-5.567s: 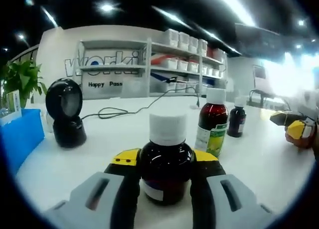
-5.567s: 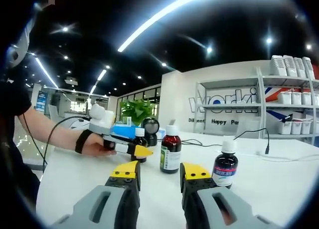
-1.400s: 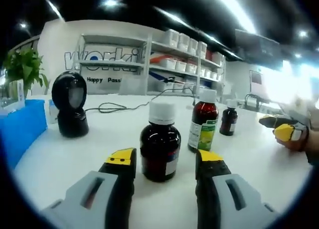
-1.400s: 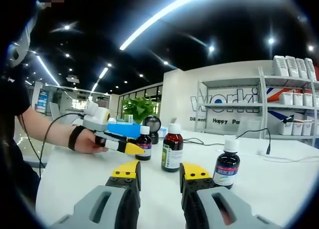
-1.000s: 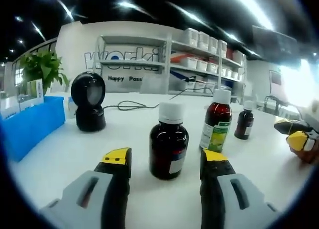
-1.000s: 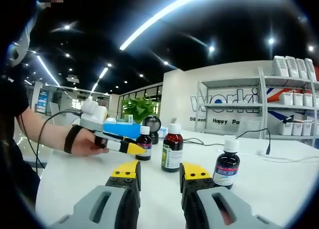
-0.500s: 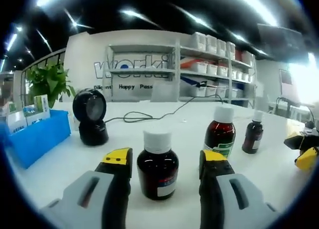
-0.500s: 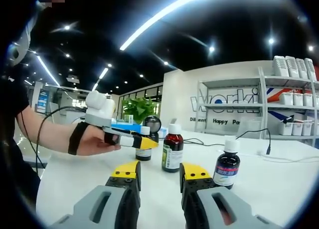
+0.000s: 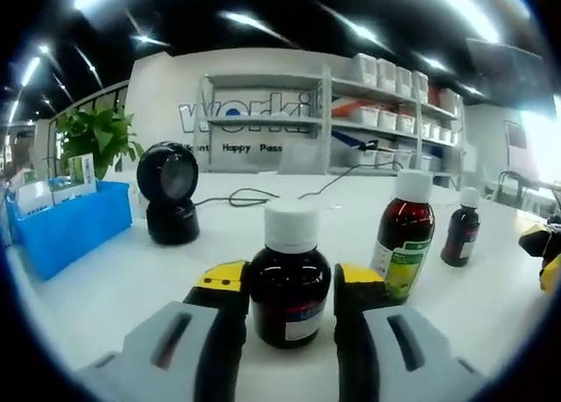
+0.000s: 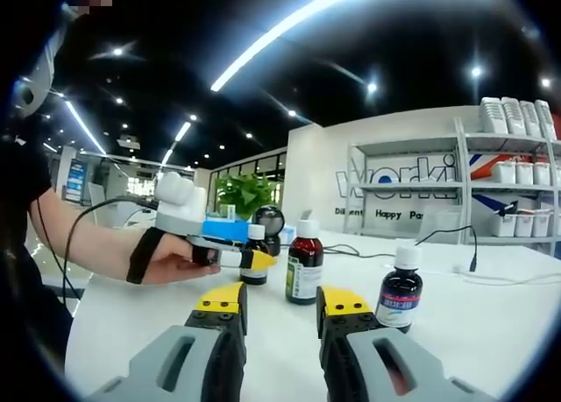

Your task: Rotate the medicine bottle to make it face forward pick up the medicine bottle inspect the drug traceability code place the medicine on the table

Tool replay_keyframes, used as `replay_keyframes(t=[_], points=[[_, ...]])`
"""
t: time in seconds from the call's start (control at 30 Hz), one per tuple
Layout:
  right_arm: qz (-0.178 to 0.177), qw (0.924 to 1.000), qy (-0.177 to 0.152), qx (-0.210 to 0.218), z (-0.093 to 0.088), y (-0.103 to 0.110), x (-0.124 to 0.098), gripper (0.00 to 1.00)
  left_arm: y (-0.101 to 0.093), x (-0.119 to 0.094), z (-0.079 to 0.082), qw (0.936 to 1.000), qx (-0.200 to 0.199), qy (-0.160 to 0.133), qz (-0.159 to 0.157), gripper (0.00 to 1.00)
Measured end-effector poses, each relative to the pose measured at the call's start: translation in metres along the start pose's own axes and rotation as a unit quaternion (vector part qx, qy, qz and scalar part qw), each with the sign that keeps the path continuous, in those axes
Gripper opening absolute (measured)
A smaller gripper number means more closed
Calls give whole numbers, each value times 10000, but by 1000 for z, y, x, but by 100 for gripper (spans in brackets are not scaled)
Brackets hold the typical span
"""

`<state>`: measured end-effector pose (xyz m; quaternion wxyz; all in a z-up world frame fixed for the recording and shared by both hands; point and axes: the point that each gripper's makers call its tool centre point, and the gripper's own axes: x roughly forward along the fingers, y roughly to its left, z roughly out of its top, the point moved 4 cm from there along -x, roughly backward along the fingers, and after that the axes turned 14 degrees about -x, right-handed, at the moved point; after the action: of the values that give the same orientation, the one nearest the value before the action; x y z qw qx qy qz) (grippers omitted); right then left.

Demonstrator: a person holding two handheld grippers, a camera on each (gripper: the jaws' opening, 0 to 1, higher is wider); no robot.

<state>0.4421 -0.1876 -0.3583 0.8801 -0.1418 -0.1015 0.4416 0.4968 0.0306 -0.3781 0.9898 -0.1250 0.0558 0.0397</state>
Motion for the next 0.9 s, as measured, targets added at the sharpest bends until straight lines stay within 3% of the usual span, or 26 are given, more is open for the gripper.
replay_keyframes(t=[0.4,0.7,0.9], points=[[19,10000,-22,13,1,1,0,27,1,-2,-4,9992,176,148,-320,25],[26,10000,-30,34,-1,-2,0,28,3,8,-2,9924,405,374,-1103,25],[19,10000,-23,30,-2,-3,0,28,5,16,-1,9827,512,572,-1686,25]])
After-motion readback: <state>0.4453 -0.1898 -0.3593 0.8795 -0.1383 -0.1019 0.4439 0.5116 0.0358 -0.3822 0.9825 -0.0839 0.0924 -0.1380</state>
